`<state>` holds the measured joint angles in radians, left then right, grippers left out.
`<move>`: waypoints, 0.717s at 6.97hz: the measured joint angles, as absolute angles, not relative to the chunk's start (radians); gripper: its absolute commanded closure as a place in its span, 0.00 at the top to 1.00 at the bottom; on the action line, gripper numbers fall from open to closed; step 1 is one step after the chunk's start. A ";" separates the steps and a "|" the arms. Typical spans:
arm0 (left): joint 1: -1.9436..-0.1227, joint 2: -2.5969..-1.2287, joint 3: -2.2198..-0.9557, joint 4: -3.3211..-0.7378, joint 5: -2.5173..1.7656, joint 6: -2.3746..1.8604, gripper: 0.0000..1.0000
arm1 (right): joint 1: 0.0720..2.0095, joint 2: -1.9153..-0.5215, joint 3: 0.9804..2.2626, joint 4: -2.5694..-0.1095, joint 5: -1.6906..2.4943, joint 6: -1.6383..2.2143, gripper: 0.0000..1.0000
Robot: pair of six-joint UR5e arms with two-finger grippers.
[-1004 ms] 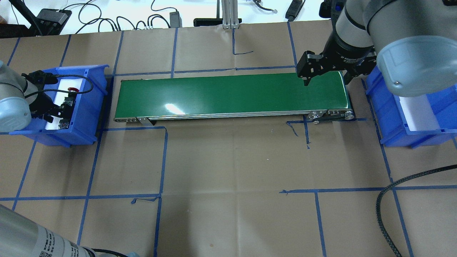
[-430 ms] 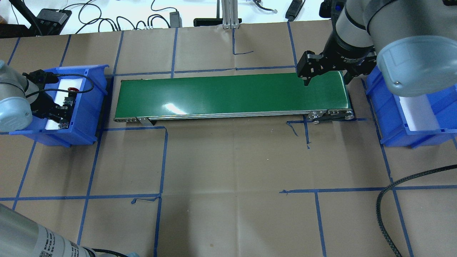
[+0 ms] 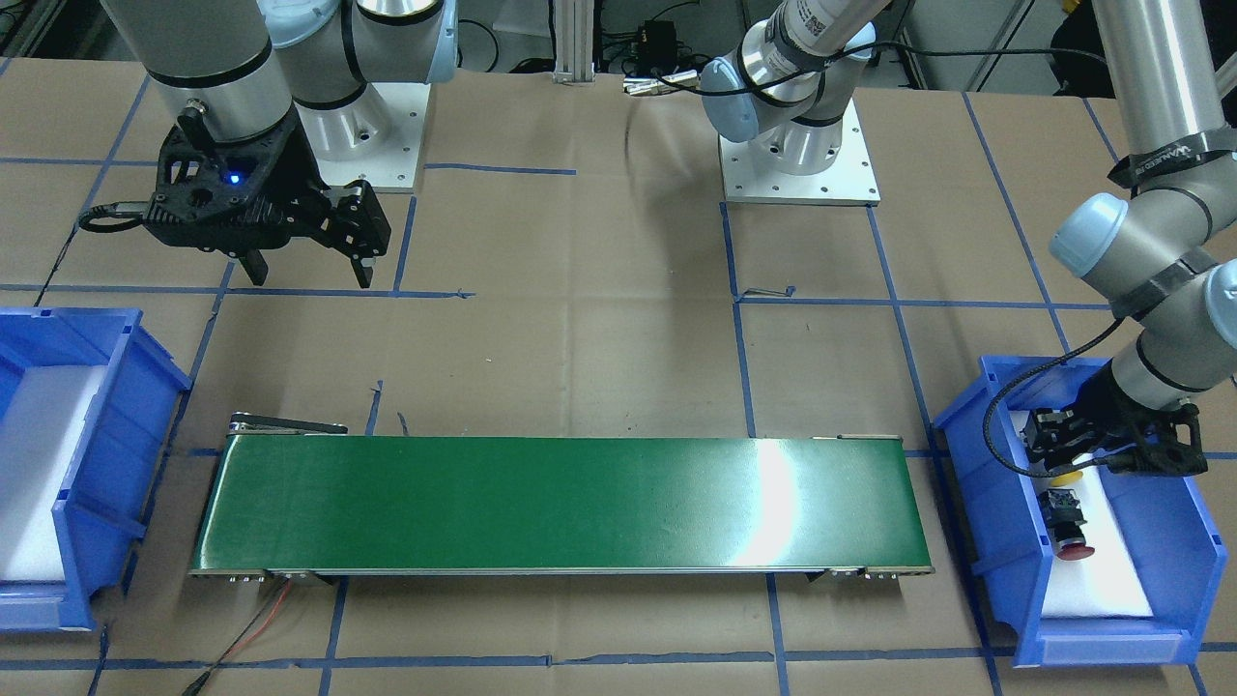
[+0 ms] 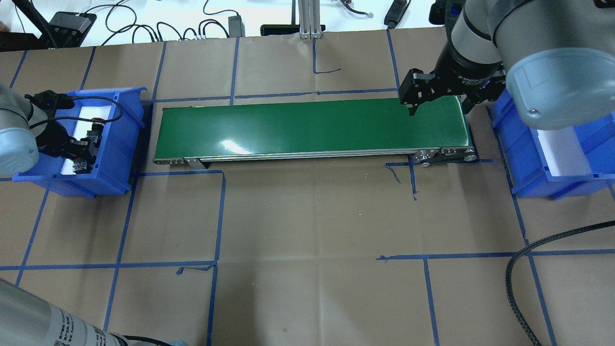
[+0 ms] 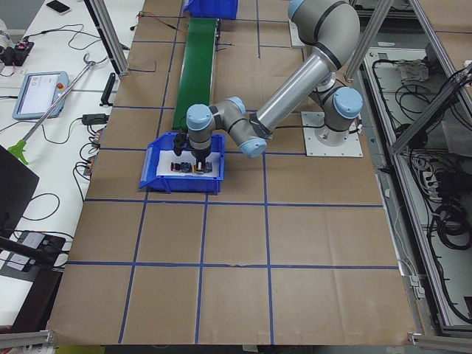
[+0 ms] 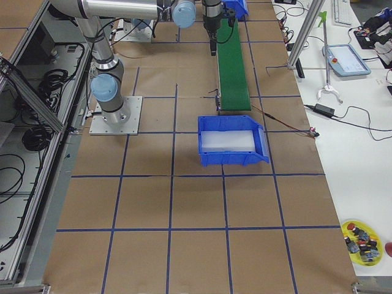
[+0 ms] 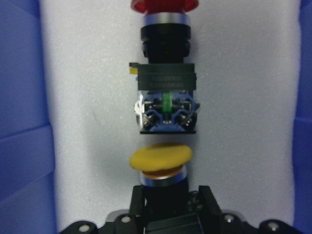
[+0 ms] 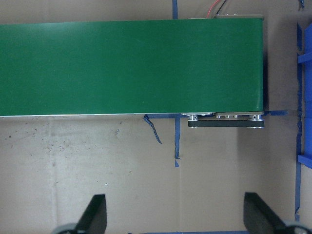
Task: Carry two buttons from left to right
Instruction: 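Lift the yellow button and place it on the conveyor belt with left gripper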
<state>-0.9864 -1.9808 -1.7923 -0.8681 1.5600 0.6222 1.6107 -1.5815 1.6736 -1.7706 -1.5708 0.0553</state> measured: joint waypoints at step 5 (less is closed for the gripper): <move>-1.001 -1.852 -1.568 -1.269 1.563 0.603 0.03 | 1.611 -1.580 1.674 -1.770 -1.571 0.056 1.00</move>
<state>-1.0011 -1.8522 -1.5684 -1.2691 1.5634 0.6033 1.6107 -1.5804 1.6736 -1.7702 -1.5708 0.0556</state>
